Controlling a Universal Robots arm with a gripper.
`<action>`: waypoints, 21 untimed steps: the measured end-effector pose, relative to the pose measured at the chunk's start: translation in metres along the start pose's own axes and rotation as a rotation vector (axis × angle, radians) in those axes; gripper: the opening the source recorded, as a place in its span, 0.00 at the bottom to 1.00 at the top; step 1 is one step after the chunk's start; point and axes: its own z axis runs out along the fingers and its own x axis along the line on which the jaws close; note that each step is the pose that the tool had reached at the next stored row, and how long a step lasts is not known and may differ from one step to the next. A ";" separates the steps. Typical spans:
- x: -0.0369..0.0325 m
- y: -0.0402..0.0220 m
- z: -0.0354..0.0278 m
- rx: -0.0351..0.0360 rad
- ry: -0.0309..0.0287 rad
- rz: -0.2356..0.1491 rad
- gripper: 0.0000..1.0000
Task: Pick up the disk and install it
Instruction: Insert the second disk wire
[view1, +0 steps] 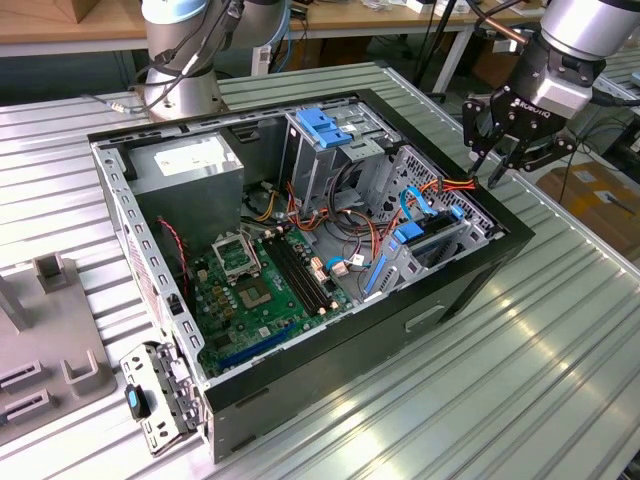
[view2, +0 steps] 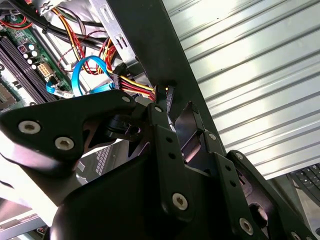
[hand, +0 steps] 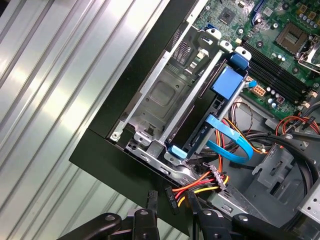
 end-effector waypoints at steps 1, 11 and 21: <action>0.0000 0.0000 0.0000 0.0000 0.0000 0.000 0.36; 0.0000 0.0000 0.0004 0.0002 -0.0019 -0.047 0.36; 0.0000 0.0000 0.0020 0.0006 -0.0072 -0.178 0.36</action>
